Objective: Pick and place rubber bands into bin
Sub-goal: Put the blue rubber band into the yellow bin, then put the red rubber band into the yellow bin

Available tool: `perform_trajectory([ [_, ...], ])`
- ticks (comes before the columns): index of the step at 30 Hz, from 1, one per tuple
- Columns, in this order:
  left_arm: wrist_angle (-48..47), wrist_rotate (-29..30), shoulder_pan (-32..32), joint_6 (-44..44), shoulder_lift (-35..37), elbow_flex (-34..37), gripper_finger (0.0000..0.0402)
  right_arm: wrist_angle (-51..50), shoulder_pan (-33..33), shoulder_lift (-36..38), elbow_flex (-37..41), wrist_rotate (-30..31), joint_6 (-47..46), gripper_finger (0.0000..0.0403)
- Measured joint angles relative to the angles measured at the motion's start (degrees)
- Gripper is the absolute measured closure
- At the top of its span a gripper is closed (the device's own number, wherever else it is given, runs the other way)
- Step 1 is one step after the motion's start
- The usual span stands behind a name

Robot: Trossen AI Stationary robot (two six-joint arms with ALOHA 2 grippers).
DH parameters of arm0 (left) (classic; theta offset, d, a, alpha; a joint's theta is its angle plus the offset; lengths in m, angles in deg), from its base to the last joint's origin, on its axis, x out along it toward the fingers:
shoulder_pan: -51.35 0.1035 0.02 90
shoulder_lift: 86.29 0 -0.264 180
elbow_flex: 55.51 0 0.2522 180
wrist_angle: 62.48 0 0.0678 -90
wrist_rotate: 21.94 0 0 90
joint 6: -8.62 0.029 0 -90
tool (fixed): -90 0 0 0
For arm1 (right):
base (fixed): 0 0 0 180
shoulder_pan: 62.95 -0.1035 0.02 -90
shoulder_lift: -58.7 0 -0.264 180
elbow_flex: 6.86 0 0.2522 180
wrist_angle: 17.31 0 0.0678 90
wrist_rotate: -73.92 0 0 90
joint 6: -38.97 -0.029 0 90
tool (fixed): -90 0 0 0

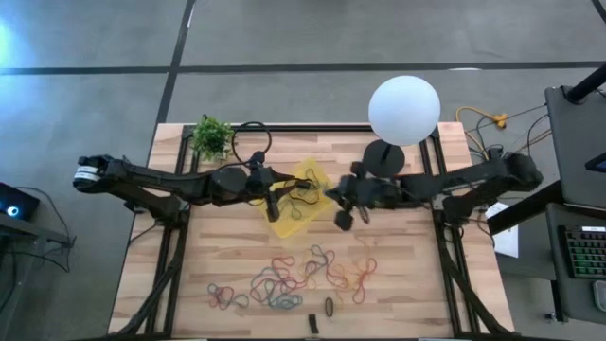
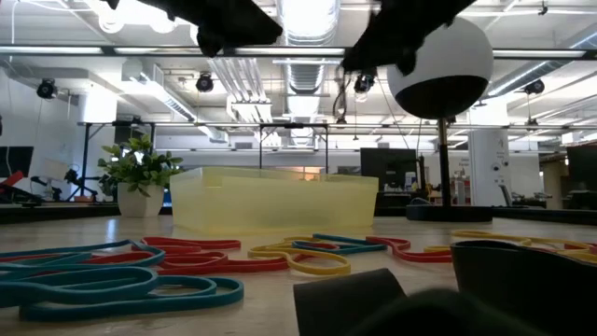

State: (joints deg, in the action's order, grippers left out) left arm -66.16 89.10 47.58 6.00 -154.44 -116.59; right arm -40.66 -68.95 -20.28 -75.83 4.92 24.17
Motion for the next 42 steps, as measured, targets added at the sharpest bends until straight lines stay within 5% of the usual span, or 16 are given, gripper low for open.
perform_trajectory([
  [12, -0.13, 0.0, -1.99, -0.14, 5.04, 1.15, 0.0301, -3.01, 9.23, -12.33, -6.38, -12.69, -3.38, 0.0389],
  [27, -4.39, -0.14, -2.11, -0.65, 6.37, 1.99, 0.0301, -8.79, 9.24, -11.48, -10.13, -14.07, -1.05, 0.0275],
  [30, -8.63, -5.16, -2.3, -2.91, 6.44, 1.99, 0.0301, -12.54, 8.85, -10.77, -10.31, -17.92, -1.01, 0.0265],
  [36, -19.83, -25.35, -3.06, -8.81, 5.74, 1.99, 0.0302, -21.04, 4.81, -7.67, -9.19, -22.84, 0.04, 0.026],
  [42, -28.32, -29.31, -6.75, -16.9, 4.49, 2.04, 0.0302, -24.17, -1.05, -2.16, -6.21, -22.56, -1.24, 0.027],
])
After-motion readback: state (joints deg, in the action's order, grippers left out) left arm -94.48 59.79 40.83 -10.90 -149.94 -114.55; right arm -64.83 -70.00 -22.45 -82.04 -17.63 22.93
